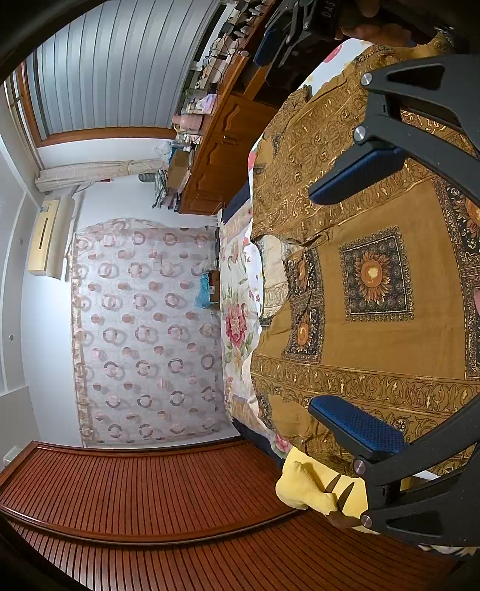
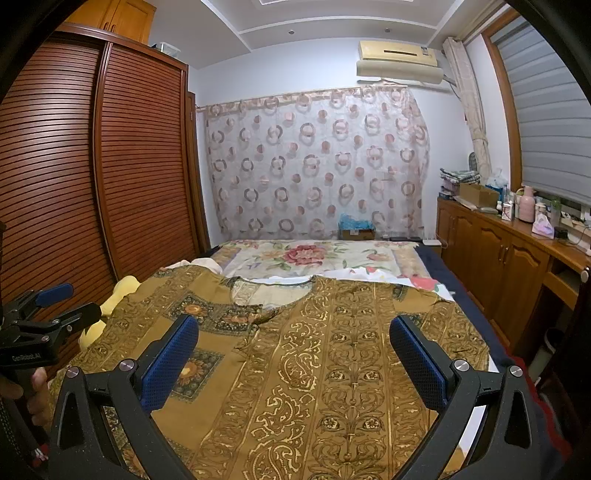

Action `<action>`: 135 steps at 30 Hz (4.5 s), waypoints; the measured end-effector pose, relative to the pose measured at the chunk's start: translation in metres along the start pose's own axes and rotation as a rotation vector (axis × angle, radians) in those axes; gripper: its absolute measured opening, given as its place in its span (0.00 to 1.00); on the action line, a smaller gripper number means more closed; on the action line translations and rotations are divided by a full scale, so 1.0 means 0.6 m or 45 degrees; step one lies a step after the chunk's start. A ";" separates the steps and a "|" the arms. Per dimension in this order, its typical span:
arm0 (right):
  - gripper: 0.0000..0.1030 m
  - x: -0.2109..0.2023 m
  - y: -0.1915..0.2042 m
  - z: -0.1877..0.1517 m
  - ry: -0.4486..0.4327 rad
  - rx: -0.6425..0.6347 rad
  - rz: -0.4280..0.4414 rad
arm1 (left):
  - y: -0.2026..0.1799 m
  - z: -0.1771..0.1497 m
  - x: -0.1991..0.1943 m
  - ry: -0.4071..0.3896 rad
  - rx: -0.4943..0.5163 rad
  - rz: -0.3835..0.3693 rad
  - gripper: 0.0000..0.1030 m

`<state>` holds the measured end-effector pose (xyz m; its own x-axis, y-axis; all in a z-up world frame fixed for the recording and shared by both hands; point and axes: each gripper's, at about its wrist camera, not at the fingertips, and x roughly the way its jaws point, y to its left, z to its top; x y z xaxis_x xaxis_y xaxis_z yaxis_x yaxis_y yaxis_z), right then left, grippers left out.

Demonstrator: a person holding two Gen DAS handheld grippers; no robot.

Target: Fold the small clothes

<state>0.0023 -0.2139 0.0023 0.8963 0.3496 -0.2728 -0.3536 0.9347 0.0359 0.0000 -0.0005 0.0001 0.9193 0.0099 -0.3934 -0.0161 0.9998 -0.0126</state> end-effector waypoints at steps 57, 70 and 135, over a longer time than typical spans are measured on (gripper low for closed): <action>1.00 -0.002 0.001 0.001 -0.007 0.004 0.007 | 0.009 -0.016 0.006 0.020 0.000 -0.001 1.00; 1.00 0.008 -0.002 -0.001 0.008 0.018 0.022 | 0.016 -0.046 0.034 0.059 -0.012 -0.015 1.00; 0.99 0.201 0.002 0.019 0.404 -0.136 0.414 | 0.359 -0.037 0.194 0.420 -0.139 -0.026 0.03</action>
<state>0.1130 -0.1697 -0.0199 0.6142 0.5710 -0.5448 -0.6433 0.7621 0.0734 0.0948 0.2159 -0.0691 0.7433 -0.0346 -0.6680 -0.0572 0.9917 -0.1150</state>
